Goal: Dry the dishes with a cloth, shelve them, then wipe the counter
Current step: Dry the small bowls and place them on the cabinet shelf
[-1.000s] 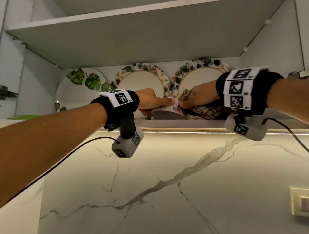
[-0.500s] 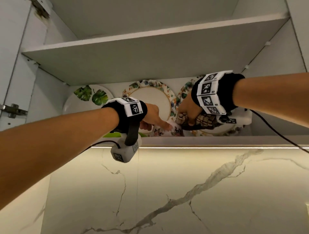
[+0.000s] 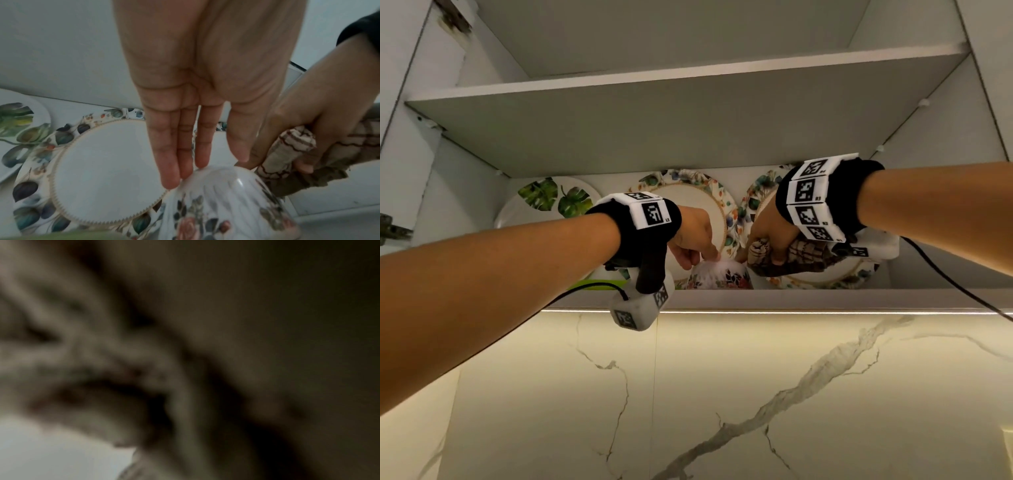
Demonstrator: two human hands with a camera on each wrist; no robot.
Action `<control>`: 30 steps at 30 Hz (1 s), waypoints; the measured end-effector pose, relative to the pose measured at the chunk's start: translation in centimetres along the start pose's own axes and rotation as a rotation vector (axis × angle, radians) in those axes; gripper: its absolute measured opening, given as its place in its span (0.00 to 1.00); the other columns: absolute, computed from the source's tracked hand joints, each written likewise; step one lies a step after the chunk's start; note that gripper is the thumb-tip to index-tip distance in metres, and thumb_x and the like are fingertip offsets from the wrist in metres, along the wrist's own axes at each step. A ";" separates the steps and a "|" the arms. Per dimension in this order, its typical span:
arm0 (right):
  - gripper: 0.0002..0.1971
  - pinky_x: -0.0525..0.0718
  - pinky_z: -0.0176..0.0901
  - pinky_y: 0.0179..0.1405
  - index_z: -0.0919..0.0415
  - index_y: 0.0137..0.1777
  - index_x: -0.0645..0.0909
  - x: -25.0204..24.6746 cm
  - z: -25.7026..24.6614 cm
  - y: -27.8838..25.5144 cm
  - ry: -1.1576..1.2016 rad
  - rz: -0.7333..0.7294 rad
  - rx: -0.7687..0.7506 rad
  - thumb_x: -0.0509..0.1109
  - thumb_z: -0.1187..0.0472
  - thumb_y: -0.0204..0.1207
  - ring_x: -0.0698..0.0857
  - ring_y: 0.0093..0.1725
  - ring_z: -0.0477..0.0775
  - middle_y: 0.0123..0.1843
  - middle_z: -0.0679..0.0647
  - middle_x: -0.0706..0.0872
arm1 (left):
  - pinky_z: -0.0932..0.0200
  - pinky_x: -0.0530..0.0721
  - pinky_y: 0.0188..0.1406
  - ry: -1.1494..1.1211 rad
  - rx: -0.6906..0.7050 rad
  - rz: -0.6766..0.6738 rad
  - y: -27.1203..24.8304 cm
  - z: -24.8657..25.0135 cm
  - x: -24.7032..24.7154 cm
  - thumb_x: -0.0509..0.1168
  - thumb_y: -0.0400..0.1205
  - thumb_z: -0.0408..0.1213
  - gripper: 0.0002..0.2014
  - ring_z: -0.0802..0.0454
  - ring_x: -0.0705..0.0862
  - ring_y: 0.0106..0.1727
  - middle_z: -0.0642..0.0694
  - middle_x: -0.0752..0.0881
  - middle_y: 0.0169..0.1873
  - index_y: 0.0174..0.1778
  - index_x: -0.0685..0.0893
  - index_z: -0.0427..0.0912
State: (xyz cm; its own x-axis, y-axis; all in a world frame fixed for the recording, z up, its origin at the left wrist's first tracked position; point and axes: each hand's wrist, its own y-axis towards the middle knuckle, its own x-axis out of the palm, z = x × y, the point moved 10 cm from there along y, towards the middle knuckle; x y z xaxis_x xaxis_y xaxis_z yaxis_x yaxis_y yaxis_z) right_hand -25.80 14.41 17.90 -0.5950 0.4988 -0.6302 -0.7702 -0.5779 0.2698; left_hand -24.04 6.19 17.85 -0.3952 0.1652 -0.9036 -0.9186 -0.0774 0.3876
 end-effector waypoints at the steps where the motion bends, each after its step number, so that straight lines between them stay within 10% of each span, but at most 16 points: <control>1: 0.29 0.72 0.45 0.70 0.59 0.77 0.67 0.5 0.0 0.5 -0.019 -0.063 -0.043 0.69 0.56 0.77 0.74 0.72 0.58 0.75 0.58 0.75 | 0.57 0.86 0.45 0.004 0.003 -0.003 -0.1 0.1 -0.2 0.67 0.81 0.40 0.10 0.50 0.82 0.33 0.43 0.83 0.34 0.39 0.82 0.37; 12: 0.20 0.78 0.42 0.52 0.55 0.72 0.73 -3.3 2.8 -9.3 0.196 0.217 0.044 0.64 0.55 0.80 0.81 0.49 0.56 0.59 0.56 0.85 | 0.58 0.85 0.40 -0.267 0.347 0.217 -7.4 8.9 -5.6 0.63 0.83 0.40 0.12 0.47 0.86 0.42 0.41 0.87 0.46 0.56 0.84 0.36; 17: 0.25 0.81 0.36 0.53 0.34 0.75 0.61 3.2 1.5 -19.5 0.405 0.238 0.081 0.61 0.52 0.81 0.83 0.53 0.45 0.61 0.43 0.82 | 0.55 0.87 0.47 -0.251 0.483 0.253 -12.2 12.8 -1.8 0.61 0.84 0.34 0.08 0.55 0.87 0.44 0.49 0.88 0.46 0.54 0.85 0.45; 25: 0.44 0.82 0.46 0.60 0.36 0.71 0.62 23.8 -3.9 -30.9 0.764 -0.028 0.094 0.27 0.20 0.60 0.84 0.63 0.45 0.65 0.39 0.83 | 0.70 0.67 0.41 -0.175 0.485 0.030 -17.3 17.7 19.2 0.62 0.82 0.35 0.10 0.59 0.80 0.48 0.55 0.87 0.50 0.55 0.85 0.50; 30: 0.23 0.79 0.51 0.60 0.36 0.73 0.61 41.5 -8.7 -39.5 0.774 -0.497 0.113 0.57 0.51 0.78 0.80 0.65 0.55 0.66 0.50 0.81 | 0.64 0.74 0.48 -0.229 0.366 -0.453 -21.1 21.1 39.7 0.61 0.82 0.35 0.11 0.48 0.84 0.56 0.45 0.88 0.53 0.57 0.84 0.43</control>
State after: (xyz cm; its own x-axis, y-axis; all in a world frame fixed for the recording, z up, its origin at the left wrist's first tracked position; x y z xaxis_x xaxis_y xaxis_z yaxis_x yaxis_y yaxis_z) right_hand -18.09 52.31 -25.24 0.0974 0.0789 -0.9921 -0.9378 -0.3266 -0.1181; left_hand -20.51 35.12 -22.34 0.0805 0.3125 -0.9465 -0.9215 0.3854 0.0489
